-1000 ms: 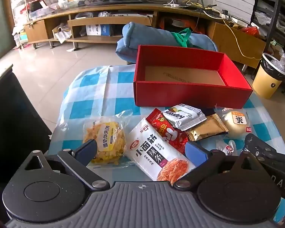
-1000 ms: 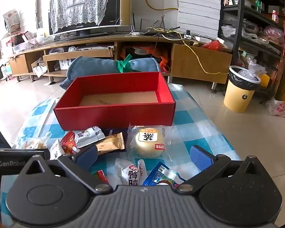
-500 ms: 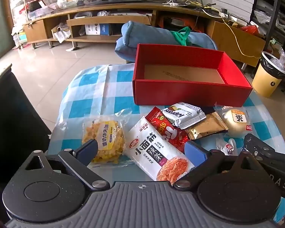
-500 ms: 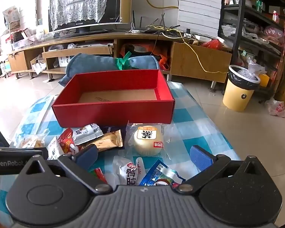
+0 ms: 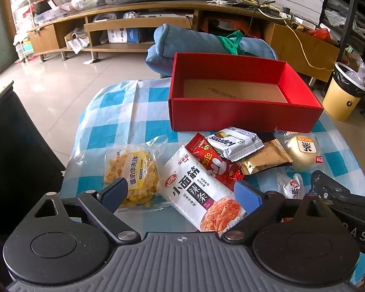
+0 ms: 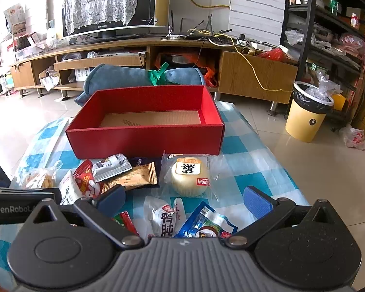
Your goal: Organize snacks
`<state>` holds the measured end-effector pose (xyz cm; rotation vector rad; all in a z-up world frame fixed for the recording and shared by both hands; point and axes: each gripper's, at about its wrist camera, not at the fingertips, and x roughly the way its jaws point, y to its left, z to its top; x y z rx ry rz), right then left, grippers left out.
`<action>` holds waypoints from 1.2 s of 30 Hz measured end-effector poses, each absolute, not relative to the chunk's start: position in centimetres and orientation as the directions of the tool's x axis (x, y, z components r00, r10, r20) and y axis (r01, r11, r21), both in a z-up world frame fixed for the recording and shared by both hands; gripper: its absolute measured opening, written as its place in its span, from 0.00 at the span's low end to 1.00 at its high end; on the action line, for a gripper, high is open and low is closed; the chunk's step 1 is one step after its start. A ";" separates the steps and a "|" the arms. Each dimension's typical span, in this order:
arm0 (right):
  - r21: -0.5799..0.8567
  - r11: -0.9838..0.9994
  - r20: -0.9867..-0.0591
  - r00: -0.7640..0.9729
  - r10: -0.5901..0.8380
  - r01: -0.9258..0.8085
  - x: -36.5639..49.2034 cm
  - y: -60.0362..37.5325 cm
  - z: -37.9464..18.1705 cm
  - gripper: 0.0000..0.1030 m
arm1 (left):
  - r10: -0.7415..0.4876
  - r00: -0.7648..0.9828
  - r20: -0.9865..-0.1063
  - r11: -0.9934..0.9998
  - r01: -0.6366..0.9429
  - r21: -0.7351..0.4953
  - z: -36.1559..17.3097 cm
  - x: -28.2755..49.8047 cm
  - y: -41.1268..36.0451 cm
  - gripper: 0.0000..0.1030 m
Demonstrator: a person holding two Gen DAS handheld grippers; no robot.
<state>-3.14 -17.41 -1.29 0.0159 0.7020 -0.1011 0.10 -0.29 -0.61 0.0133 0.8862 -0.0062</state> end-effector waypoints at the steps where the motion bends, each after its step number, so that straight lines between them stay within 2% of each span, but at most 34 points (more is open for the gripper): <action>1: -0.020 0.995 -0.646 0.759 -0.087 0.098 -3.2 -17.4 -1.3 0.99 | 0.000 0.632 -0.775 1.000 0.011 0.009 -0.6 0.1 -0.3 0.94; 36: -0.028 0.995 -0.662 0.744 -0.089 0.093 -3.1 -17.4 -1.7 0.99 | 0.006 0.622 -0.783 1.000 0.014 0.019 -1.1 -0.1 -0.4 0.92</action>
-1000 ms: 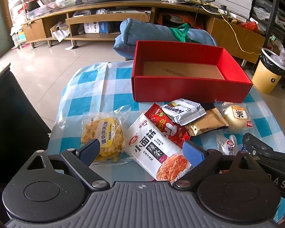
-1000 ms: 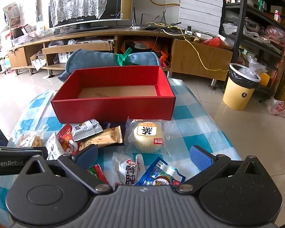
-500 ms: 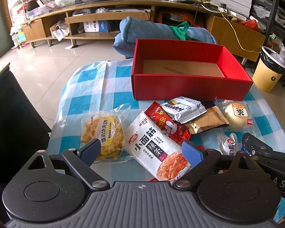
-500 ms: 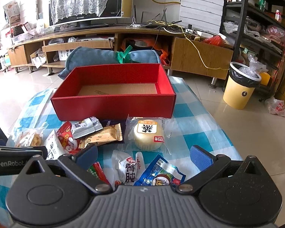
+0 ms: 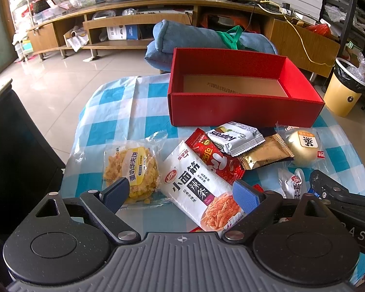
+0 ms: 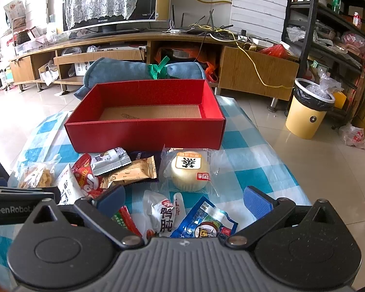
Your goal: Organize snacks
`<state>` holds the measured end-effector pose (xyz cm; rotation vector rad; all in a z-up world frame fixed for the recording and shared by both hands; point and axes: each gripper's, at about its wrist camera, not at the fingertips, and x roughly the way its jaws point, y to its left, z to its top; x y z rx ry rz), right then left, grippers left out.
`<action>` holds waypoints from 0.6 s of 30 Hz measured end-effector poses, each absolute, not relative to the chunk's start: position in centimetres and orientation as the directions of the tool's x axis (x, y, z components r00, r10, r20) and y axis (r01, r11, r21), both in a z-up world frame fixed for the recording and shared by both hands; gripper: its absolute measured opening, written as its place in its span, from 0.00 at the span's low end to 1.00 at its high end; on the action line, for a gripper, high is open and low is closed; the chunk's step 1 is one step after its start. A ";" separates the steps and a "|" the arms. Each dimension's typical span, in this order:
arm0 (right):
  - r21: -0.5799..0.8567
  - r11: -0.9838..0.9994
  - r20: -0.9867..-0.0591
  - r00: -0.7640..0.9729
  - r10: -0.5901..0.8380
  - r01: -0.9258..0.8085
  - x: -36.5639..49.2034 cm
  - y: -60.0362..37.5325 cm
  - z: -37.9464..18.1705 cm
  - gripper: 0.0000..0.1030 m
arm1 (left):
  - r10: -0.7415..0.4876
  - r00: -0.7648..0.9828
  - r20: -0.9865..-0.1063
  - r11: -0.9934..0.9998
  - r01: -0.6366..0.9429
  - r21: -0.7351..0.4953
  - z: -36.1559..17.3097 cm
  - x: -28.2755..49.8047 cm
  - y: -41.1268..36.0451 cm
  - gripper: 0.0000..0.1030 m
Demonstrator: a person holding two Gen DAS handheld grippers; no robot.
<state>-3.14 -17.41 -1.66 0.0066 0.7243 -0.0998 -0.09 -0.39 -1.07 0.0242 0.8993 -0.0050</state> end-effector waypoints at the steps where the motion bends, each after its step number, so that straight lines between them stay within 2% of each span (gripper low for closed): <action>1: -0.029 0.995 -0.661 0.745 -0.089 0.093 -3.1 -17.4 -1.6 0.99 | 0.006 0.622 -0.783 1.000 0.014 0.019 -1.1 -0.1 -0.4 0.92; 18: -0.033 0.995 -0.670 0.737 -0.090 0.092 -3.0 -17.3 -1.7 0.99 | 0.009 0.610 -0.792 1.000 0.017 0.024 -1.1 0.0 -0.5 0.91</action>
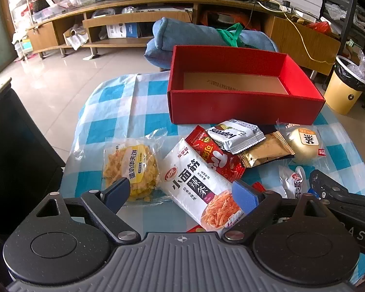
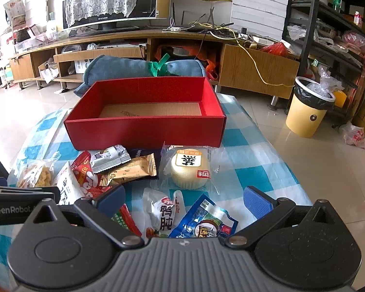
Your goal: Organize snacks
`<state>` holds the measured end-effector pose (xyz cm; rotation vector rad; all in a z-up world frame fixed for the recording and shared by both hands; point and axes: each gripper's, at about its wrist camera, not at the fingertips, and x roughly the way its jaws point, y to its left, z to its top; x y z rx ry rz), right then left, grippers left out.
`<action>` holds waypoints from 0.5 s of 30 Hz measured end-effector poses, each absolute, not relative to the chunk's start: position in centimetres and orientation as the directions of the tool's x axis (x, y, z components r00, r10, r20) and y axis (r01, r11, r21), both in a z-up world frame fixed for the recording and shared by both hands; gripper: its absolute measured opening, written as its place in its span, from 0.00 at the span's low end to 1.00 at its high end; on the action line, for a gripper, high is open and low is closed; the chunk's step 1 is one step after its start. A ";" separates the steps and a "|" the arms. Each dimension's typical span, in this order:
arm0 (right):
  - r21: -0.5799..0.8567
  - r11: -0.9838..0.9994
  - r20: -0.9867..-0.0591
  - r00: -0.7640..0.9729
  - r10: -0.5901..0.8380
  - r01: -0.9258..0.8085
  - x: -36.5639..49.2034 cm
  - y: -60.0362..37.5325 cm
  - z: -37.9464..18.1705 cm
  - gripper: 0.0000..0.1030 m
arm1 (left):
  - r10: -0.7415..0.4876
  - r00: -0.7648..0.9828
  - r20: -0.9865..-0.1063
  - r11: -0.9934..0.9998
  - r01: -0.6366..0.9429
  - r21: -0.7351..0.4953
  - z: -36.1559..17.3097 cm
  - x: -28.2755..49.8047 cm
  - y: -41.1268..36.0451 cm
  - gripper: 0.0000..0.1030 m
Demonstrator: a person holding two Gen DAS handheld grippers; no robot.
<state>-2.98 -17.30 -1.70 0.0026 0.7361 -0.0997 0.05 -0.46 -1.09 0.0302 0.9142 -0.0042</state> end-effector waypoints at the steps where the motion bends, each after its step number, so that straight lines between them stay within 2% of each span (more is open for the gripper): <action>1: -0.033 0.995 -0.670 0.737 -0.090 0.092 -3.0 -17.3 -1.7 0.99 | 0.009 0.610 -0.792 1.000 0.017 0.025 -1.1 0.0 -0.5 0.91; 15: -0.035 0.995 -0.681 0.727 -0.090 0.090 -2.9 -17.2 -1.8 0.99 | 0.011 0.603 -0.797 0.999 0.018 0.027 -1.2 0.1 -0.5 0.89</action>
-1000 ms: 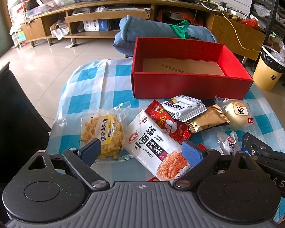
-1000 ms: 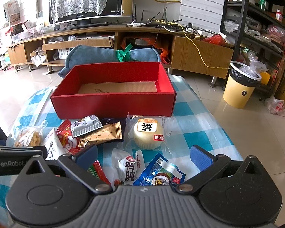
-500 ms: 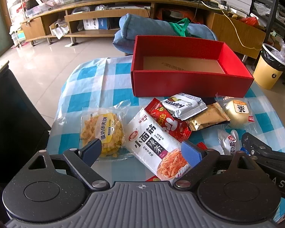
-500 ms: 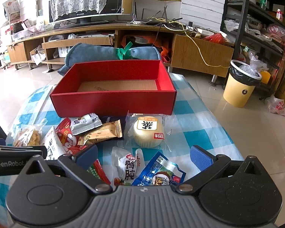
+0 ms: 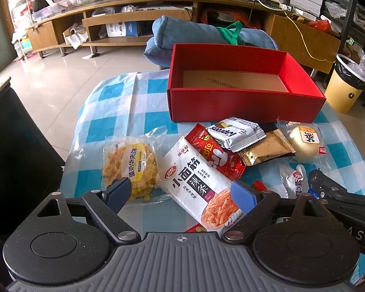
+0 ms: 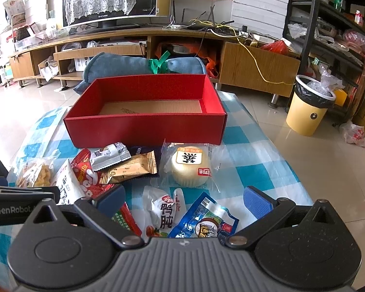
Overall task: Organize snacks
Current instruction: 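Grasp the white spicy-strip bag with the left tool while the right grasps the blue packet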
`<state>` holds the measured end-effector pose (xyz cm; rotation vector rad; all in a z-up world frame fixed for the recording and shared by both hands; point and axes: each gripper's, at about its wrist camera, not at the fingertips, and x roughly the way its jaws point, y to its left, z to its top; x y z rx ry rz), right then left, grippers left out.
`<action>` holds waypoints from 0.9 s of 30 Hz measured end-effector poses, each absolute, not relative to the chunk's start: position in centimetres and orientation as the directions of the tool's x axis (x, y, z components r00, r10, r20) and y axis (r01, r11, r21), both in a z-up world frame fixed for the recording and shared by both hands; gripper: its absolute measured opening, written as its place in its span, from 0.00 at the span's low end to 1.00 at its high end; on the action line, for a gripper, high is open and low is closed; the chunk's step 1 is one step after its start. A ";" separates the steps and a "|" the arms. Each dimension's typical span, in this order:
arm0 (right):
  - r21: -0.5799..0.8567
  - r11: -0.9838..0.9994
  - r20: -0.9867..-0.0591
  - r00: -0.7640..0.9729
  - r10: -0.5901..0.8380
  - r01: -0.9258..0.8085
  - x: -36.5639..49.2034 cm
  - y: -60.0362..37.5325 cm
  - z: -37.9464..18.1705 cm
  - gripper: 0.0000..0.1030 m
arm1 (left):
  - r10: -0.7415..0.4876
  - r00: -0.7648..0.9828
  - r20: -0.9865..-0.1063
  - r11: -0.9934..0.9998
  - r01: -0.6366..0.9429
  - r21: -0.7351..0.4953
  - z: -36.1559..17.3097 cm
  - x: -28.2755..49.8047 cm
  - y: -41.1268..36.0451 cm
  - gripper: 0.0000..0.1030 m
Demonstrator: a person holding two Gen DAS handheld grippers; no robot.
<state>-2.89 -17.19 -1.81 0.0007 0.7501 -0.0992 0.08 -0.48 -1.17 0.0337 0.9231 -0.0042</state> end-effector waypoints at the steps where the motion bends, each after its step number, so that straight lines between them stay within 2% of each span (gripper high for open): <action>1: -0.035 0.995 -0.681 0.726 -0.090 0.090 -2.8 -17.2 -1.8 0.99 | 0.011 0.603 -0.798 0.999 0.018 0.027 -1.2 0.1 -0.5 0.89; 10: -0.001 0.997 -0.707 0.705 -0.055 0.078 -2.4 -17.6 -1.9 0.99 | -0.008 0.590 -0.807 0.999 0.031 0.012 -1.3 0.3 -0.2 0.90; 20: -0.013 0.998 -0.751 0.659 -0.055 0.069 -1.8 -19.0 -3.1 0.99 | -0.066 0.546 -0.835 0.988 0.152 0.022 -2.9 0.7 -0.2 0.92; 23: -0.030 0.999 -0.758 0.651 -0.044 0.033 -1.6 -18.7 -3.2 0.96 | -0.094 0.505 -0.858 0.990 0.137 -0.028 -3.3 1.4 -0.2 0.91; 27: -0.013 0.999 -0.742 0.669 -0.035 0.039 -0.6 -19.7 -1.9 0.95 | -0.130 0.448 -0.885 0.991 0.021 -0.136 -3.6 3.0 1.2 0.91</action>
